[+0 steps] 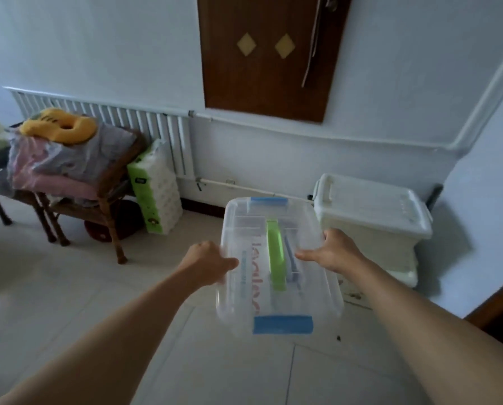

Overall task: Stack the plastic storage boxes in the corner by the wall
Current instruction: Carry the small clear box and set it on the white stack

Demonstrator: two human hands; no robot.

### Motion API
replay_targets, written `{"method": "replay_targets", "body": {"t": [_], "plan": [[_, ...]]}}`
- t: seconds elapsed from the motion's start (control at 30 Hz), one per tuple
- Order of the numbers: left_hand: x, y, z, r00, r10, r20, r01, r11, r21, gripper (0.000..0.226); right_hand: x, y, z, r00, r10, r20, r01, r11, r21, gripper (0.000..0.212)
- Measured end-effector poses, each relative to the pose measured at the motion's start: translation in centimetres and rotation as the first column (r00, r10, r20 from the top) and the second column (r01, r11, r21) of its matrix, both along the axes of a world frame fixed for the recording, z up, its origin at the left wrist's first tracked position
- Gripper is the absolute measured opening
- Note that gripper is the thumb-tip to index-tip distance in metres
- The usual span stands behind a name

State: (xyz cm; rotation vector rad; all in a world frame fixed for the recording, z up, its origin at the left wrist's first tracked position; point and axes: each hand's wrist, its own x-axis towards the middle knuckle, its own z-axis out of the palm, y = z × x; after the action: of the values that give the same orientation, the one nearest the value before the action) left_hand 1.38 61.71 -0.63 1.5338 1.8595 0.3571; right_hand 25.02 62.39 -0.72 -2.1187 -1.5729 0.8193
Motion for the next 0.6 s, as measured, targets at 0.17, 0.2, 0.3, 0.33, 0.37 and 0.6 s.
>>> {"method": "replay_targets", "body": {"t": [0.17,0.2,0.3,0.33,0.37,0.6], "plan": [[12.2,6.1,1.9,0.994,-0.093,0.061,0.092,0.996,0.018,0.018,12.3,4.3,2.4,0.996,-0.092,0.007,0.092,0.995,0.032,0.075],[14.3,7.1,2.2,0.992,-0.109,0.066,0.107,0.994,0.028,0.017,14.4,4.9,2.9,0.995,-0.103,0.015,0.103,0.994,0.033,0.071],[21.0,10.8,3.1,0.985,-0.148,0.087,0.144,0.989,0.046,0.02,21.0,7.5,4.0,0.988,-0.157,-0.01,0.157,0.987,0.042,0.07],[22.8,11.8,3.3,0.983,-0.16,0.088,0.157,0.986,0.049,0.022,22.8,8.3,4.1,0.985,-0.17,-0.011,0.171,0.984,0.052,0.072],[24.7,13.1,3.5,0.981,-0.174,0.09,0.17,0.984,0.05,0.024,24.8,9.3,4.3,0.983,-0.186,-0.008,0.186,0.981,0.055,0.072],[35.8,22.3,3.6,0.953,-0.298,0.058,0.294,0.953,0.065,0.027,35.5,16.3,3.8,0.96,-0.279,-0.033,0.28,0.959,0.041,0.07]]}}
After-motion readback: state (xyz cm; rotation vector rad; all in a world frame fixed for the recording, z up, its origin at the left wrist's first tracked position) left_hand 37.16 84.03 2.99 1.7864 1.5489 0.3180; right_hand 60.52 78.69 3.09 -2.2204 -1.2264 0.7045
